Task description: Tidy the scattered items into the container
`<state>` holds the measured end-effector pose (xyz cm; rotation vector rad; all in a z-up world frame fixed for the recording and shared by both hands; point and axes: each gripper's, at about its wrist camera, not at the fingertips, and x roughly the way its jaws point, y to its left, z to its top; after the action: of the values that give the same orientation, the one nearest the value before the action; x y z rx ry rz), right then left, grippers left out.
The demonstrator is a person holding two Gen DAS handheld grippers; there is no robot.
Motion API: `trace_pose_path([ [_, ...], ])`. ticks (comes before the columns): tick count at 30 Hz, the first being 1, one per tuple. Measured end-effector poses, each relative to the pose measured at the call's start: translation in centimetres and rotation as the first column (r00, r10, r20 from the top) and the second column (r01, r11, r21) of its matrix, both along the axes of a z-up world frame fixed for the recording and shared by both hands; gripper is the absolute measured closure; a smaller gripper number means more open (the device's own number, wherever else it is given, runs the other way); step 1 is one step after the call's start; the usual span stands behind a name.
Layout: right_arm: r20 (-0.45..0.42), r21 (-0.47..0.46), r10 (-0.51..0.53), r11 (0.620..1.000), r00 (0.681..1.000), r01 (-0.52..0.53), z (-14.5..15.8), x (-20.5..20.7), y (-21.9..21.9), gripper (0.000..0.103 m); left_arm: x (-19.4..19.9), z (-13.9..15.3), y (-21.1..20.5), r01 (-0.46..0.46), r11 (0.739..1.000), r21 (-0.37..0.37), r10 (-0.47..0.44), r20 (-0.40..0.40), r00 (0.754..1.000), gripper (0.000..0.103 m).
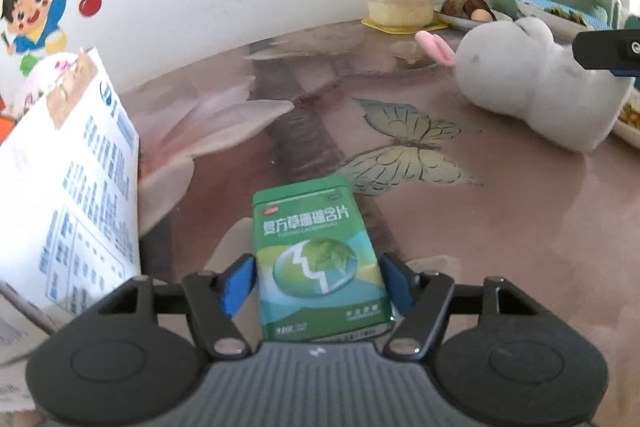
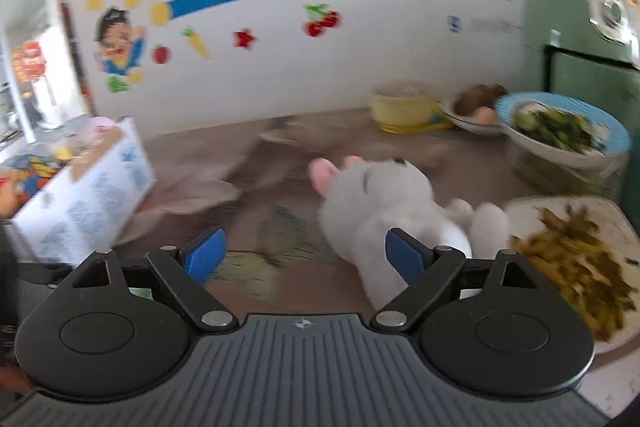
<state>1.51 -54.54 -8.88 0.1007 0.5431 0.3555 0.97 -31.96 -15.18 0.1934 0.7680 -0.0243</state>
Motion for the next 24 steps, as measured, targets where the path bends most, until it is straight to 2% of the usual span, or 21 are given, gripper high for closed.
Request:
trace_pose_path([
  [4,0.005,-0.015,-0.029,0.999,1.000,0.029,-0.8,0.0,-1.1,0.000,-0.1,0.2,0.3,0.012,1.000,0.019,-0.012,-0.008,1.000,0.036],
  [8,0.069,-0.165,-0.052,0.984,0.996,0.062,-0.7,-0.1,0.1,0.000,-0.4,0.2,0.8,0.018,1.000,0.010,-0.018,-0.016,1.000,0.036],
  [11,0.130,-0.312,-0.045,0.946,0.990,0.084,-0.7,0.3,1.8,0.000,-0.7,0.1,0.8,0.028,1.000,0.013,-0.028,-0.014,1.000,0.036],
  [14,0.164,-0.489,-0.032,0.865,0.986,0.110,-1.1,1.6,4.1,0.000,-0.8,0.1,0.8,0.031,0.999,0.017,-0.030,-0.011,0.999,0.036],
  [16,0.143,-0.629,-0.010,0.771,0.990,0.098,-2.0,3.1,5.7,0.000,-0.8,0.1,0.8,0.031,0.999,0.017,-0.031,-0.011,0.999,0.036],
  [18,0.110,-0.714,-0.003,0.695,0.994,0.081,-3.1,4.7,6.7,0.000,-0.8,0.1,0.8,0.030,0.999,0.015,-0.030,-0.011,1.000,0.036],
  [20,0.024,-0.757,-0.003,0.653,1.000,0.020,-4.3,6.5,7.2,0.000,-0.8,0.1,0.8,0.029,0.999,0.013,-0.029,-0.012,0.999,0.035],
  [21,-0.008,-0.765,-0.003,0.644,1.000,-0.004,-4.8,7.1,7.3,0.000,-0.7,0.1,0.9,0.027,1.000,0.008,-0.027,-0.014,1.000,0.035],
  [24,-0.051,-0.812,-0.027,0.583,0.998,-0.026,-6.4,8.6,7.4,0.000,-0.7,0.1,1.0,0.025,1.000,-0.002,-0.025,-0.016,1.000,0.035],
])
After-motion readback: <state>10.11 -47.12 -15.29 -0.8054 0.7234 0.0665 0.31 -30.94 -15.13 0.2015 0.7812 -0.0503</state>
